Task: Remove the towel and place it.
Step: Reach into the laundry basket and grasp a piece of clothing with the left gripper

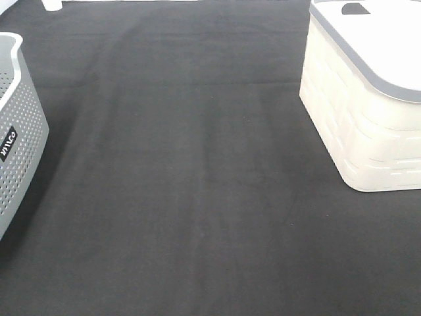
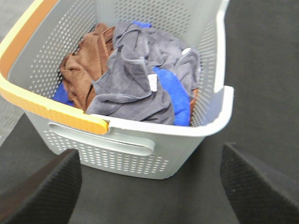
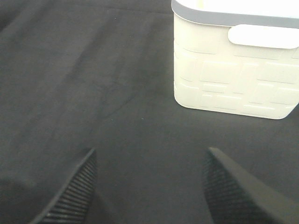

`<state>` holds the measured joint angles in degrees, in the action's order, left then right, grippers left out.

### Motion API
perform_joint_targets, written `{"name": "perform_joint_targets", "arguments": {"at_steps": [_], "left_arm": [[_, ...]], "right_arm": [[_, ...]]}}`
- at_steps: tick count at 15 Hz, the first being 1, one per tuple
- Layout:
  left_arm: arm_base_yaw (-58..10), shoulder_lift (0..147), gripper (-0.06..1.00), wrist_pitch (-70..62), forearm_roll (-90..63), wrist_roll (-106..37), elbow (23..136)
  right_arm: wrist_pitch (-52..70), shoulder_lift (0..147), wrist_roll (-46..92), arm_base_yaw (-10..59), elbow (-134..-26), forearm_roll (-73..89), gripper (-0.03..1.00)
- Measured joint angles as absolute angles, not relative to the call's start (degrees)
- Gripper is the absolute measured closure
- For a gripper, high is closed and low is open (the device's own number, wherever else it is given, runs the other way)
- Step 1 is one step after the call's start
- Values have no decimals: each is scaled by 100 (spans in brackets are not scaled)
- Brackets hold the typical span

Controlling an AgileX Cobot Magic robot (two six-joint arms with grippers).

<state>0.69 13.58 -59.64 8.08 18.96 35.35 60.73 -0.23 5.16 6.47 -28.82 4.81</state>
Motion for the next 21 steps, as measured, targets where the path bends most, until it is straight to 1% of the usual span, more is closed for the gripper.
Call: {"name": "perform_joint_targets", "arguments": {"at_steps": [1,2,3,4,5,6,8,9,10,13,15,16,18,21], "left_arm": [[69,1358,18,-5964,808,1896,3535],[69,1690,18,-5879,934,1977,3655],[69,2458,18,-5735,1140,2303,3942],[69,2458,18,-5735,1140,2303,3942],[69,3243,18,-5678,1157,2710,4286],[69,3243,18,-5678,1157,2710,4286],[69,3948,18,-5655,1152,2830,4687],[69,4566,18,-5626,1266,2939,5082],[69,4566,18,-5626,1266,2939,5082],[80,5592,18,-5604,1352,3363,5581],[235,6371,18,-5575,1346,3558,5718],[464,6996,18,-5569,1341,3621,5730],[630,7380,18,-5489,1341,3633,5730],[688,7775,18,-5139,1358,3953,5735]], "right_arm": [[6073,-23,516,647,-2882,481,32],[6073,-23,516,647,-2882,481,32],[6073,-23,516,647,-2882,481,32],[6073,-23,516,647,-2882,481,32],[6073,-23,516,647,-2882,481,32],[6073,-23,516,647,-2882,481,32],[6073,-23,516,647,-2882,481,32],[6073,-23,516,647,-2882,481,32],[6073,-23,516,647,-2882,481,32],[6073,-23,516,647,-2882,481,32],[6073,-23,516,647,-2882,481,32],[6073,-23,510,647,-2882,481,32],[6073,-23,510,647,-2882,481,32],[6073,-23,510,647,-2882,481,32]]}}
